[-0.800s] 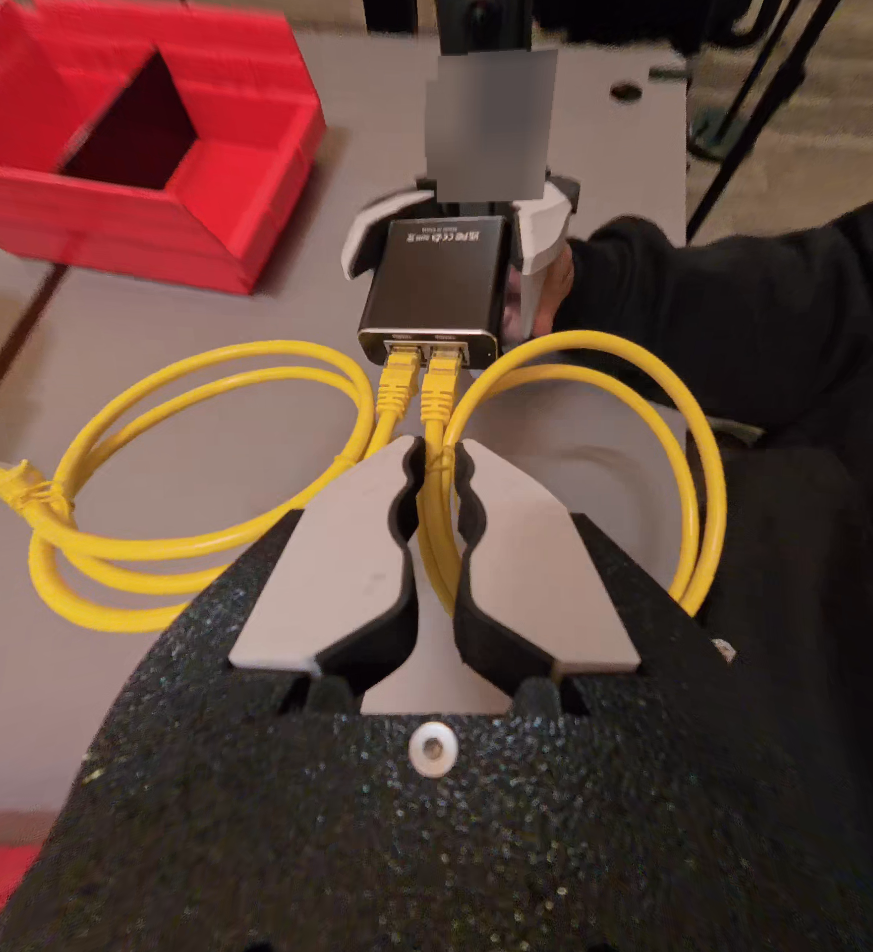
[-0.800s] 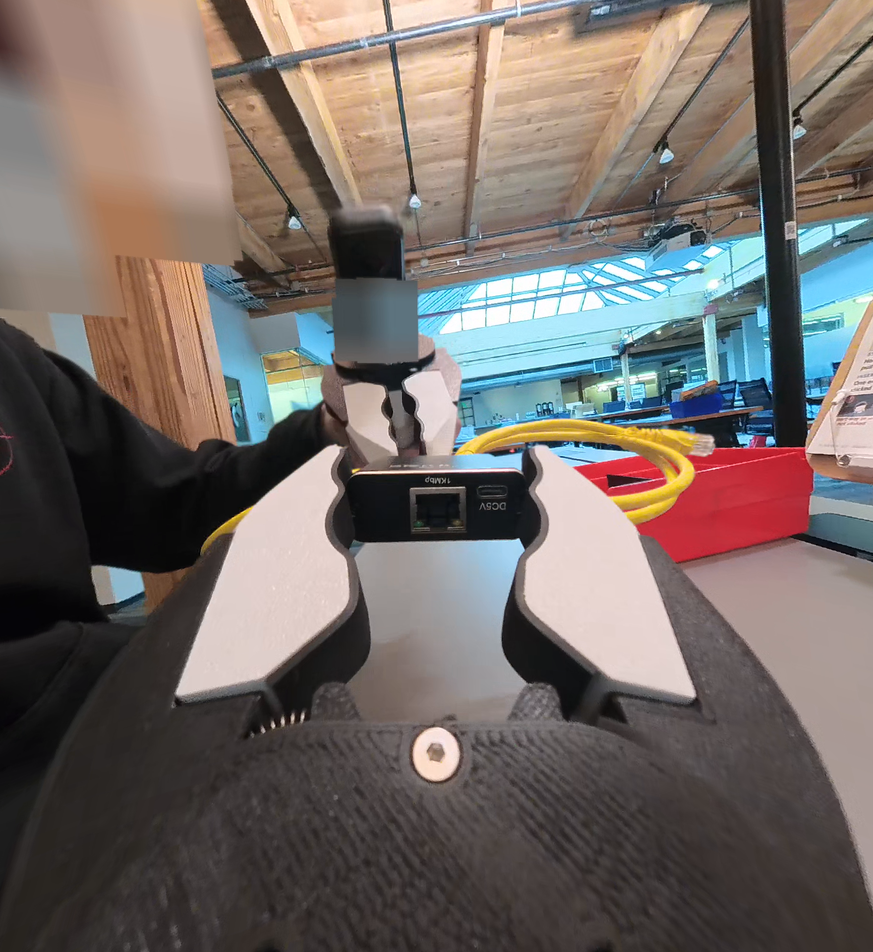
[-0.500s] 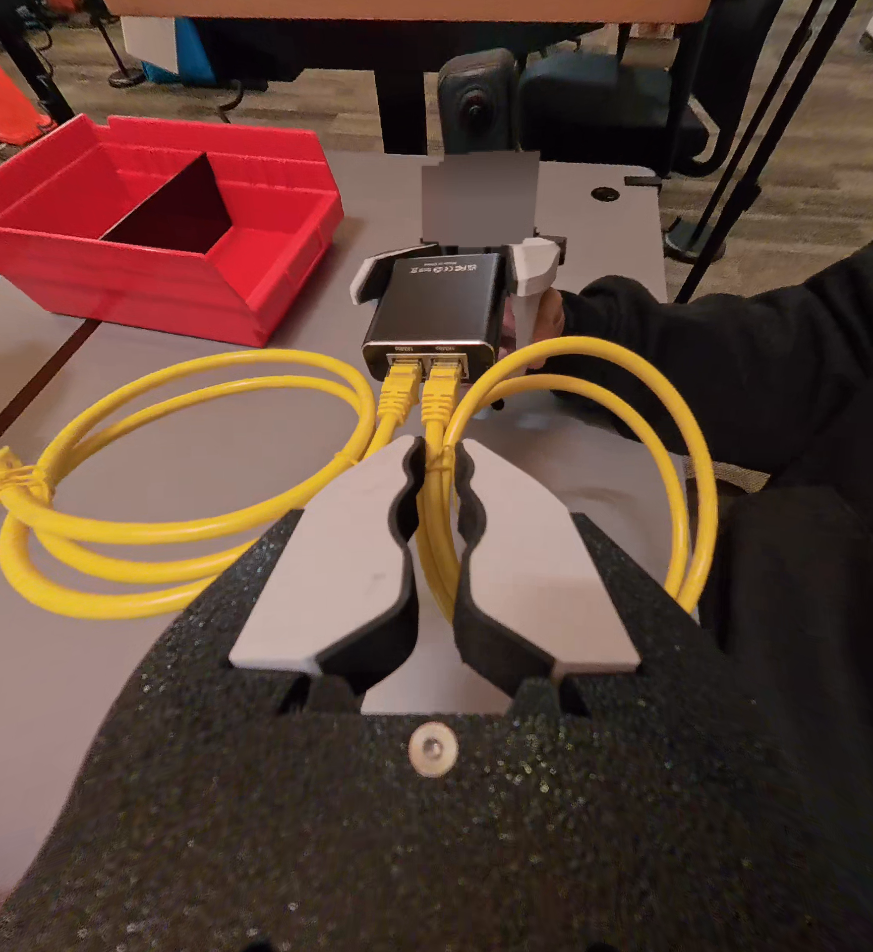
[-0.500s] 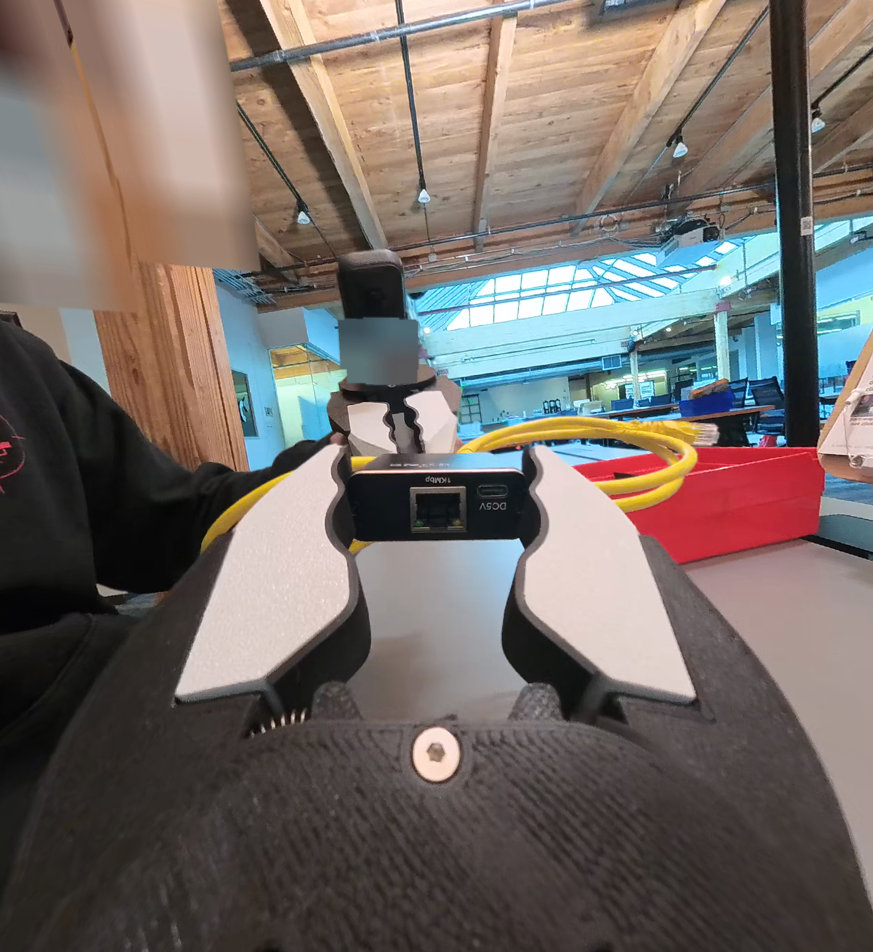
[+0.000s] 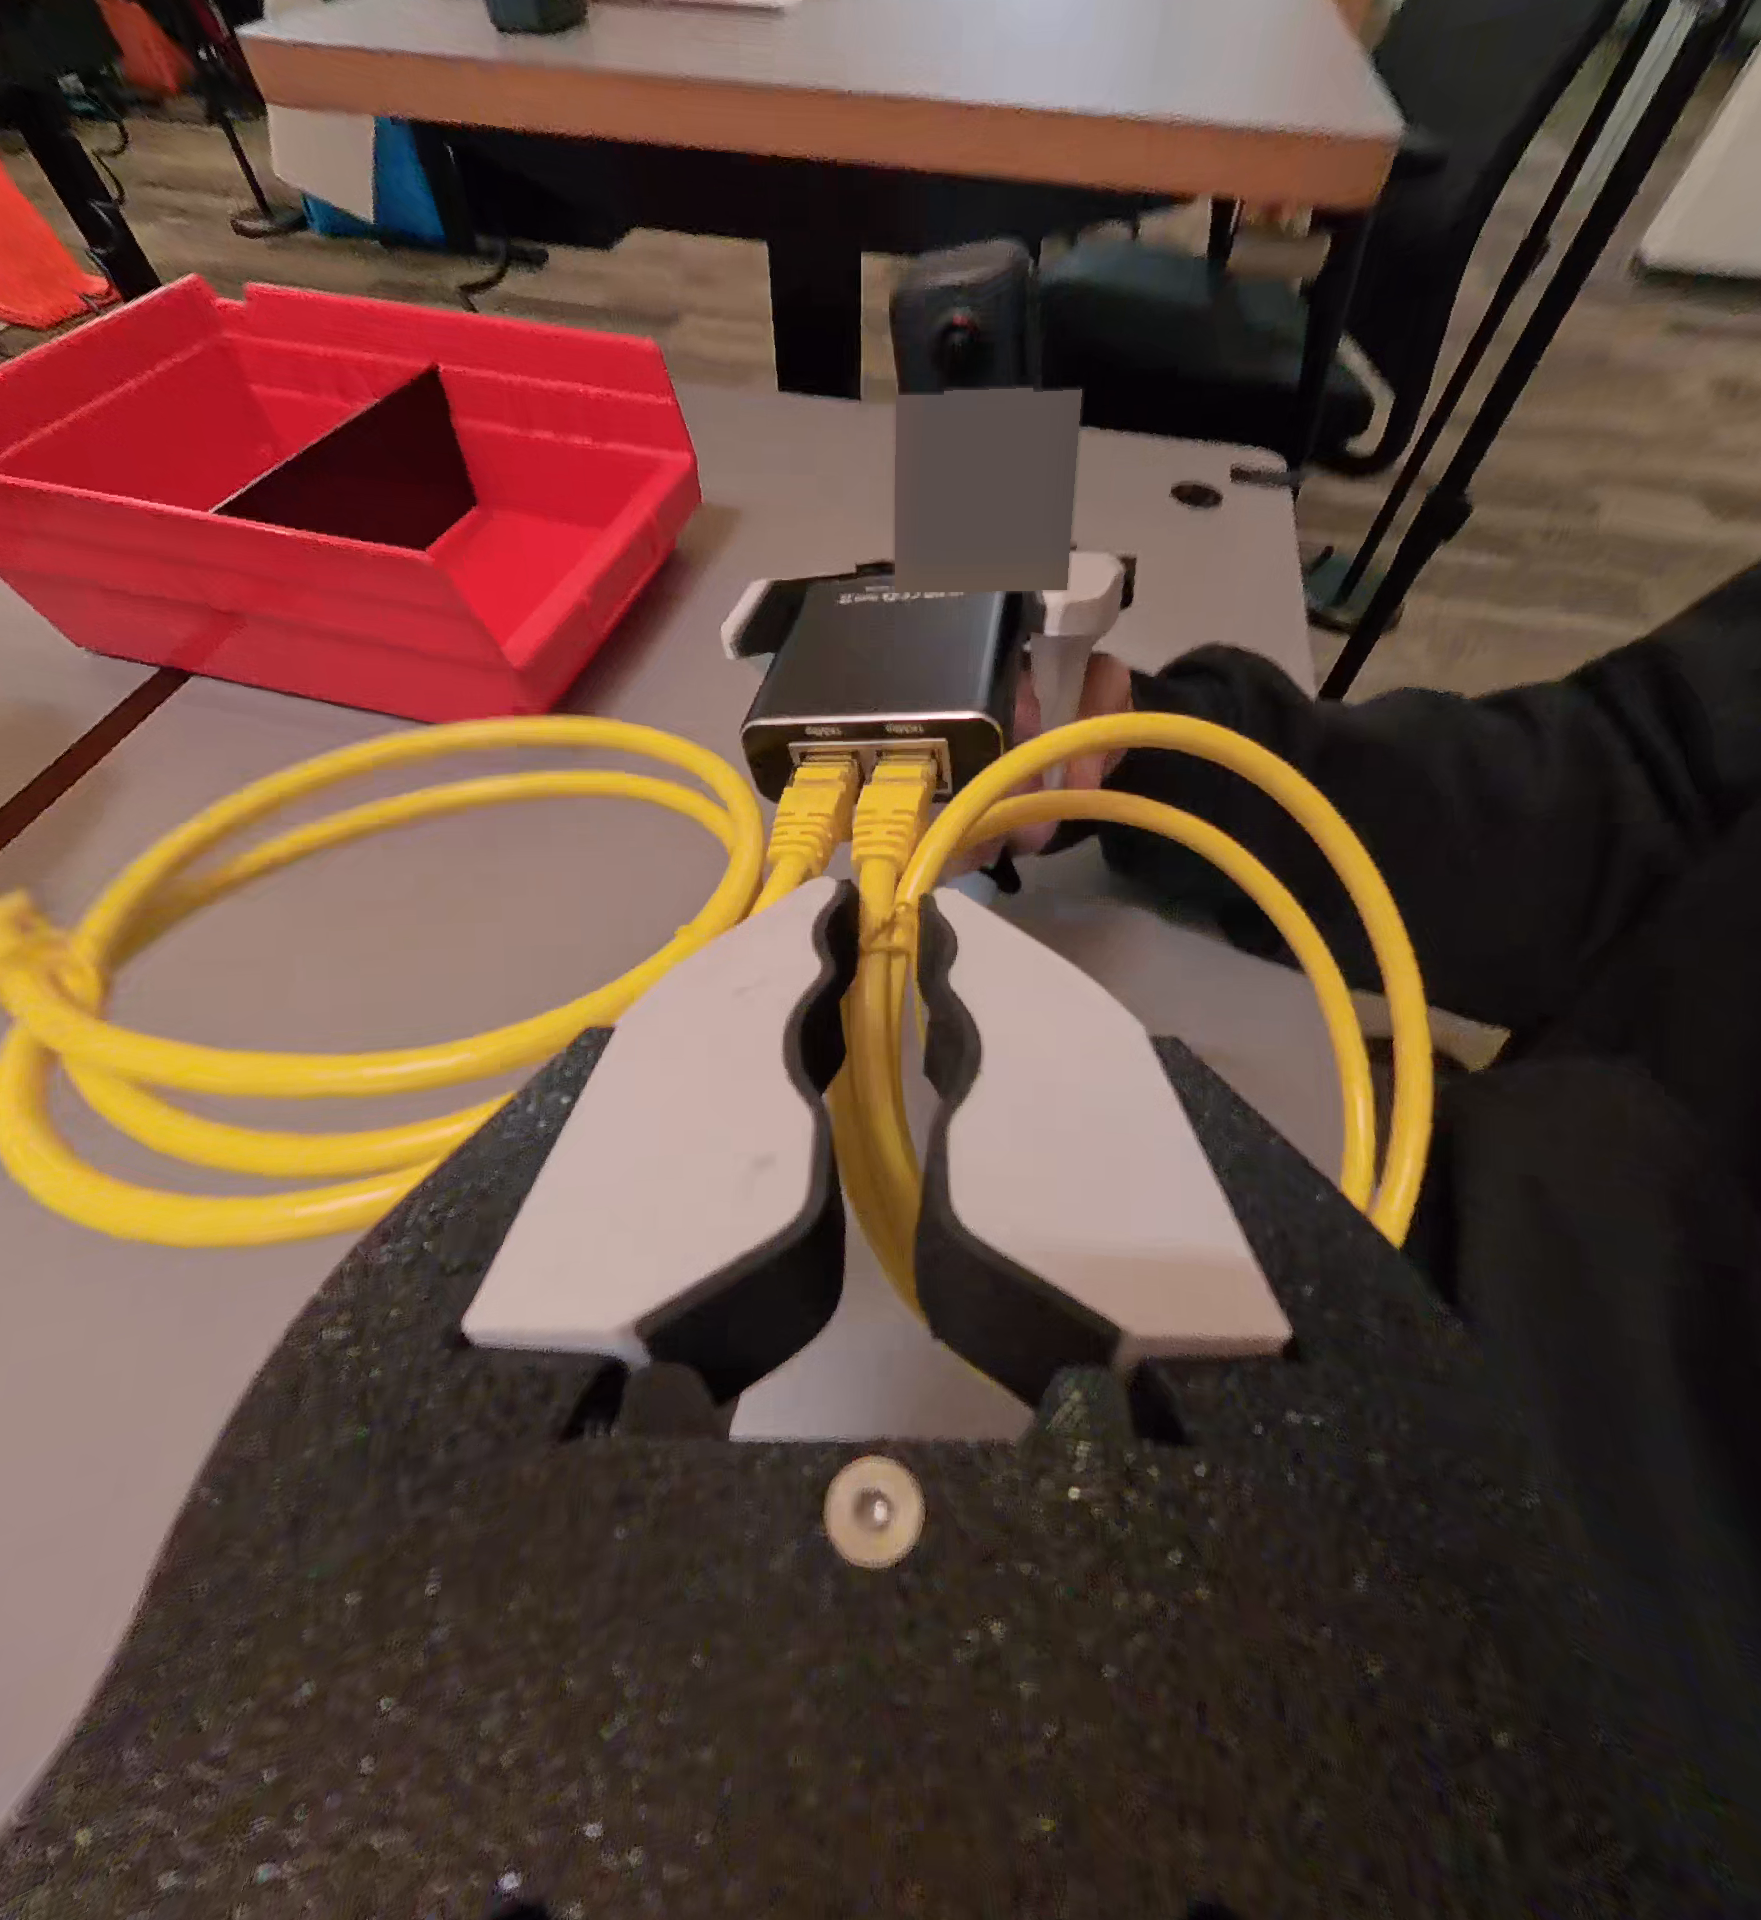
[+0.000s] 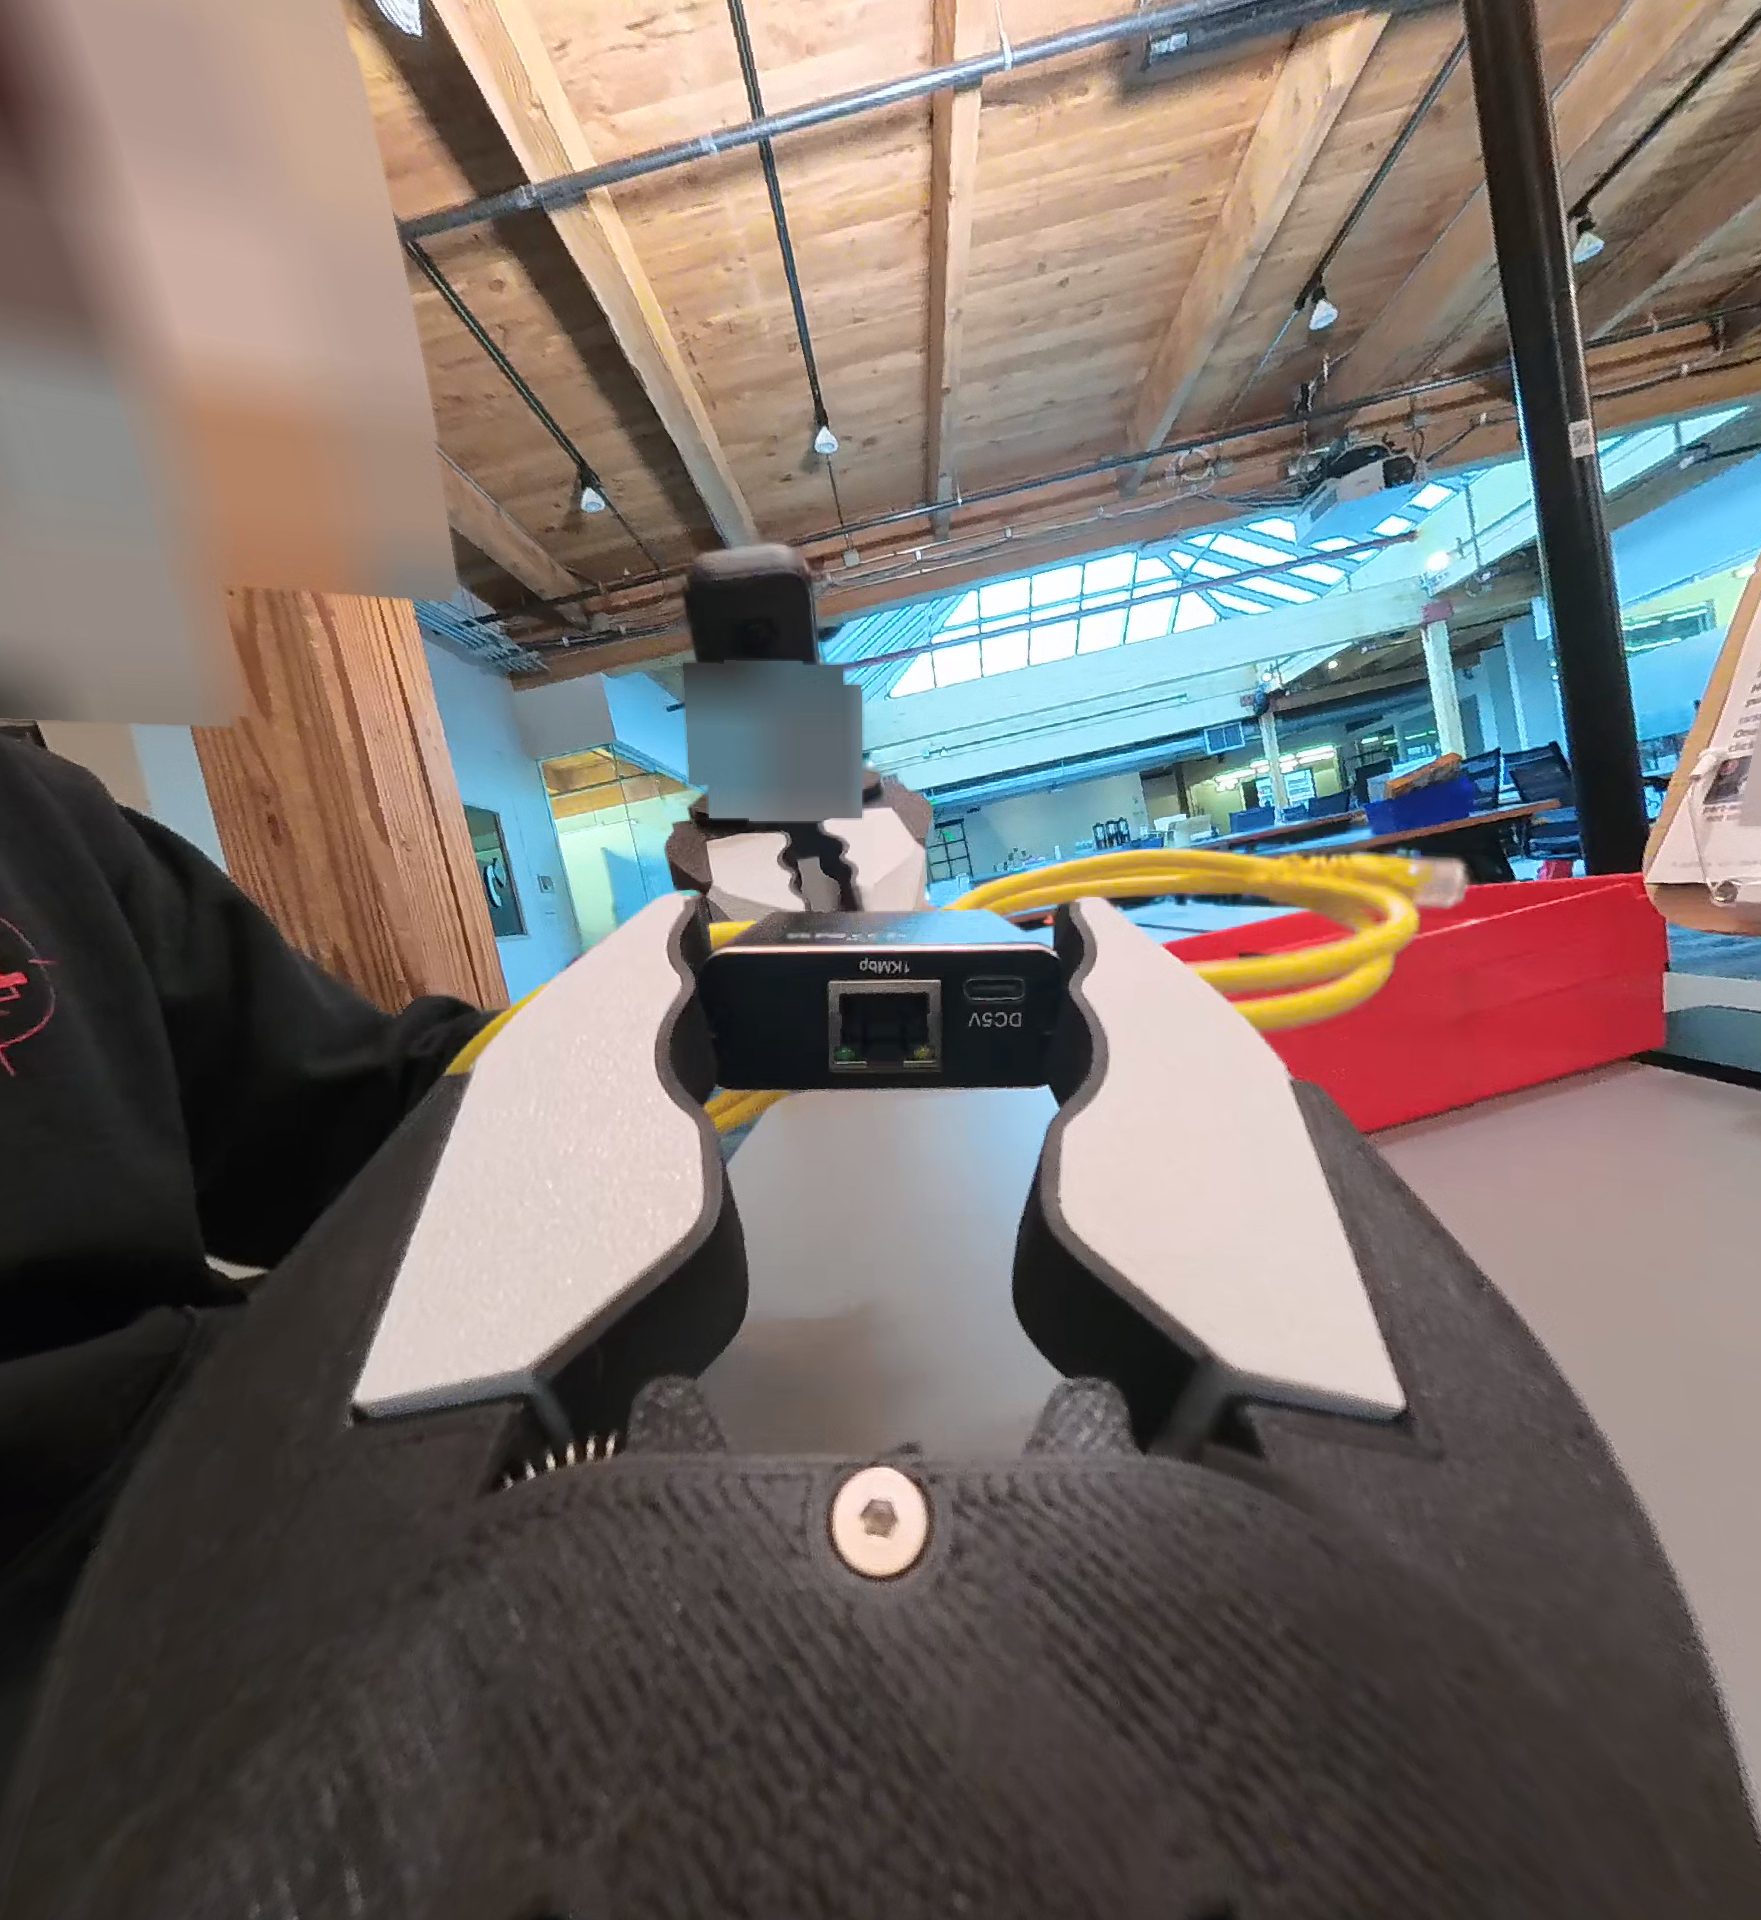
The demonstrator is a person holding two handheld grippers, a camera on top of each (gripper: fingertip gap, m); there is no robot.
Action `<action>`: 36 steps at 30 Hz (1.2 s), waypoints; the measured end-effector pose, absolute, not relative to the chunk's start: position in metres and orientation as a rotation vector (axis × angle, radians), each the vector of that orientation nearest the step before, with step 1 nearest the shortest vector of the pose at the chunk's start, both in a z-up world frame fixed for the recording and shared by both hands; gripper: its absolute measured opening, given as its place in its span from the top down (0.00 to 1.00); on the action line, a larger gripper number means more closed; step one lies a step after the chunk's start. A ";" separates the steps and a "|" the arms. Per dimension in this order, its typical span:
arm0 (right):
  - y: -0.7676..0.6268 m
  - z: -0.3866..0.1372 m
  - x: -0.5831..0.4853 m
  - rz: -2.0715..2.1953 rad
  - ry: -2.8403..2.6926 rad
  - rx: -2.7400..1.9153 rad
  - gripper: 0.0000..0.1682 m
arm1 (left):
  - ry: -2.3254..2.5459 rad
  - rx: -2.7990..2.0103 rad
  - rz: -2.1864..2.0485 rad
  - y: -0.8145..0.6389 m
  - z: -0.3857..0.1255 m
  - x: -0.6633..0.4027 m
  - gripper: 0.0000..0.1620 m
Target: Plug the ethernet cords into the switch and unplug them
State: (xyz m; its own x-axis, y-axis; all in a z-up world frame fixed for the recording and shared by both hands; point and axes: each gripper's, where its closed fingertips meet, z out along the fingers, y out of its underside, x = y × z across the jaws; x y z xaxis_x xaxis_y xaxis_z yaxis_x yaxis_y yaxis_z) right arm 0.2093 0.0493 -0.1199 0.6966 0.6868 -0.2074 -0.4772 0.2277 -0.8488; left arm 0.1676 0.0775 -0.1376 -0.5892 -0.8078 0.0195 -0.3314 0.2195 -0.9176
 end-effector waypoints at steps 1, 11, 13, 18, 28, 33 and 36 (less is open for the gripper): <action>0.050 -0.120 0.211 0.811 -0.219 -1.067 0.61 | 2.003 -1.061 -1.382 0.077 -0.137 0.169 0.94; 0.052 -0.125 0.215 0.823 -0.179 -1.102 0.61 | 1.998 -1.073 -1.348 0.081 -0.139 0.175 0.94; 0.054 -0.126 0.215 0.825 -0.174 -1.119 0.61 | 1.988 -1.085 -1.369 0.082 -0.139 0.175 0.94; 0.052 -0.125 0.215 0.840 -0.173 -1.106 0.61 | 1.953 -1.095 -1.438 0.079 -0.134 0.176 0.94; 0.044 -0.113 0.211 0.724 -0.253 -1.045 0.61 | 1.853 -1.058 -1.547 0.068 -0.115 0.178 0.92; 0.043 -0.109 0.206 0.758 -0.246 -1.004 0.61 | 1.912 -1.010 -1.415 0.067 -0.117 0.174 0.92; 0.042 -0.106 0.205 0.762 -0.240 -0.983 0.61 | 1.986 -1.006 -1.347 0.066 -0.128 0.171 0.92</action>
State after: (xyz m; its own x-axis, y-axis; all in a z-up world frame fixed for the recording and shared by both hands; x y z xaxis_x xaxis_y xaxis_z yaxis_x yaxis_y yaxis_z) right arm 0.2051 0.0419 -0.1058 0.7215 0.6768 -0.1464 -0.4709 0.3246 -0.8203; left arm 0.1713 0.0660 -0.1280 -0.5802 -0.8142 -0.0199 -0.2823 0.2240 -0.9328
